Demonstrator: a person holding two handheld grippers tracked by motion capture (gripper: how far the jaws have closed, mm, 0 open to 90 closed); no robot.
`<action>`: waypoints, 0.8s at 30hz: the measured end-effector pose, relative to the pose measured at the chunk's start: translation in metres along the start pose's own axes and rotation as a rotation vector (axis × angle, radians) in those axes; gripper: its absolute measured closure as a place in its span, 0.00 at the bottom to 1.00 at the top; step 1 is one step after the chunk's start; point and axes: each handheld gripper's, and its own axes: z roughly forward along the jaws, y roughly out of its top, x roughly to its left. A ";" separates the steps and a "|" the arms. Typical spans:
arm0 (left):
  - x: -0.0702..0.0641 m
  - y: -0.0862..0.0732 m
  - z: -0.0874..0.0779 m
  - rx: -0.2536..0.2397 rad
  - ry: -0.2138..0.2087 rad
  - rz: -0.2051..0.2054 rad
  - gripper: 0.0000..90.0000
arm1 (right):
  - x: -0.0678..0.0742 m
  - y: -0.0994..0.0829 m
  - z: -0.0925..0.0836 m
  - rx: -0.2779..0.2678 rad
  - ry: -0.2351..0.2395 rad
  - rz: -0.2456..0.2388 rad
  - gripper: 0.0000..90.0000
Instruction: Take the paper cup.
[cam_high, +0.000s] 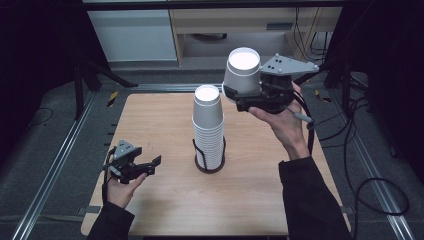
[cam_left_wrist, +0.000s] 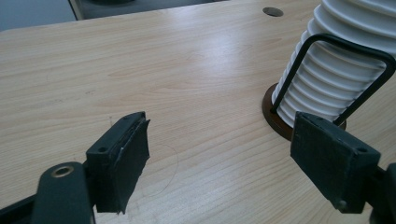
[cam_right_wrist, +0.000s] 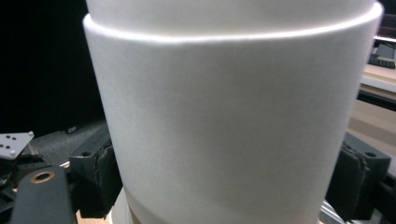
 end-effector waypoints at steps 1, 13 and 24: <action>0.000 0.000 0.000 0.003 -0.001 0.005 0.21 | -0.001 -0.001 -0.002 0.002 -0.001 0.003 0.16; -0.003 0.000 0.001 0.009 -0.020 0.017 0.21 | -0.014 -0.029 -0.027 0.040 -0.019 0.008 0.16; -0.005 0.000 0.003 0.018 -0.034 0.030 0.20 | -0.016 -0.056 -0.041 0.098 -0.016 -0.006 0.16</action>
